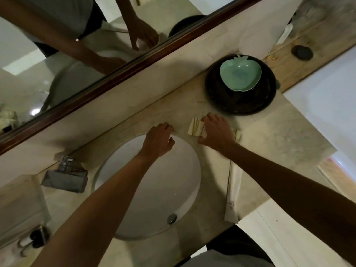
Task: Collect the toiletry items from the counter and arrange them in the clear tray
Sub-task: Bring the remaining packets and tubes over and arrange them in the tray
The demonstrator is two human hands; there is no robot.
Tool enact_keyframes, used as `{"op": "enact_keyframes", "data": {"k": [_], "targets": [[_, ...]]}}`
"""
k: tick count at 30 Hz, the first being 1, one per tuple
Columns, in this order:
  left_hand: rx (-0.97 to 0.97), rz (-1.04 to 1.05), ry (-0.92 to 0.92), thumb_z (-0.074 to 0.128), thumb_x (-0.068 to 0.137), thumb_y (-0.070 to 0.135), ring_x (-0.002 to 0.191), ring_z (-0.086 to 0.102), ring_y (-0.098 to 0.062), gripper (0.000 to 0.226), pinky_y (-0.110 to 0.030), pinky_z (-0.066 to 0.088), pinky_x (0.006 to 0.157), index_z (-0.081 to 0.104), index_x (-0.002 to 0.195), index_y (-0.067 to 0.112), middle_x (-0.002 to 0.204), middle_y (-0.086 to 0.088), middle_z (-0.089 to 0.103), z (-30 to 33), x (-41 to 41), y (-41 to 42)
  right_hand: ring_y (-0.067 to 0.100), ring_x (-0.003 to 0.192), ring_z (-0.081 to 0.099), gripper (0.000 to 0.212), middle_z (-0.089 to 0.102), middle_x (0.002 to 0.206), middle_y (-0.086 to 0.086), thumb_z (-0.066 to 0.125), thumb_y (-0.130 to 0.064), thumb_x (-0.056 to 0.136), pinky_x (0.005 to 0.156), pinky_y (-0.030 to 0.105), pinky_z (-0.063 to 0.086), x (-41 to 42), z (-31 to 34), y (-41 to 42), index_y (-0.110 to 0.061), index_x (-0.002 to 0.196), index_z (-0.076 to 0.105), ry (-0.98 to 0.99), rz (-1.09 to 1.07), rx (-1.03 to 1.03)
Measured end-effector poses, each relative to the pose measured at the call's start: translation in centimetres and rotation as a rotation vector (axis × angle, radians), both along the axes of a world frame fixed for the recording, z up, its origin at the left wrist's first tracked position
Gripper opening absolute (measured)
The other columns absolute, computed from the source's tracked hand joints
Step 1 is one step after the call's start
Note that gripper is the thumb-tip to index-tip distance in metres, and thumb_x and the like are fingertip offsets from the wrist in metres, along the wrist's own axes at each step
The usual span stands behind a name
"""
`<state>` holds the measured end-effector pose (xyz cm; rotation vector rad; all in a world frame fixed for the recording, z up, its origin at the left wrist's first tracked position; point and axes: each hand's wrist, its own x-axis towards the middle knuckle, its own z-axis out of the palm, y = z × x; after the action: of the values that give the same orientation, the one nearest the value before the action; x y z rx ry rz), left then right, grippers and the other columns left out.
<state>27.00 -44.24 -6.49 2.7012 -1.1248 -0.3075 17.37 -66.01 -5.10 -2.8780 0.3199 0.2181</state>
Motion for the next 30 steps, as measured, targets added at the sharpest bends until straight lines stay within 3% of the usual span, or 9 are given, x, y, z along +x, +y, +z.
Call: {"op": "enact_keyframes", "data": {"k": [6,15,21,30], "targets": [[-0.004,-0.089,0.028,0.062,0.08,0.024,0.096,0.058,-0.028,0.035,-0.043,0.048,0.076,0.06,0.112,0.011,0.108,-0.008,0.06,0.2,-1.4,-4.3,0.026,0.111,0.048,0.08,0.049,0.123,0.009,0.081,-0.055,0.064,0.092,0.041,0.044,-4.6,-0.7,-4.6,-0.015,0.126,0.052,0.095,-0.163,0.032],[-0.007,-0.152,0.016,0.068,0.077,0.036,0.111,0.051,-0.022,0.059,-0.038,0.046,0.085,0.047,0.129,0.018,0.126,-0.005,0.051,1.1,-3.9,-8.5,0.026,0.116,0.047,0.074,0.049,0.129,0.01,0.081,-0.048,0.07,0.094,0.042,0.045,-5.8,-0.1,-5.7,-0.019,0.133,0.052,0.085,-0.13,0.112],[0.022,-0.146,0.017,0.072,0.074,0.038,0.115,0.048,-0.024,0.072,-0.038,0.043,0.09,0.041,0.135,0.017,0.13,-0.006,0.048,0.8,-4.3,-9.5,0.027,0.11,0.049,0.071,0.05,0.125,0.008,0.082,-0.043,0.071,0.089,0.047,0.05,-7.1,1.1,-8.9,-0.019,0.131,0.054,-0.089,-0.355,0.151],[0.021,-0.206,0.058,0.074,0.075,0.037,0.12,0.047,-0.024,0.076,-0.039,0.042,0.095,0.037,0.137,0.016,0.135,-0.005,0.048,-0.4,-4.6,-12.1,0.03,0.111,0.049,0.066,0.052,0.12,0.01,0.081,-0.045,0.069,0.082,0.043,0.05,-8.0,0.5,-9.9,-0.018,0.124,0.056,0.039,-0.356,0.142]]}}
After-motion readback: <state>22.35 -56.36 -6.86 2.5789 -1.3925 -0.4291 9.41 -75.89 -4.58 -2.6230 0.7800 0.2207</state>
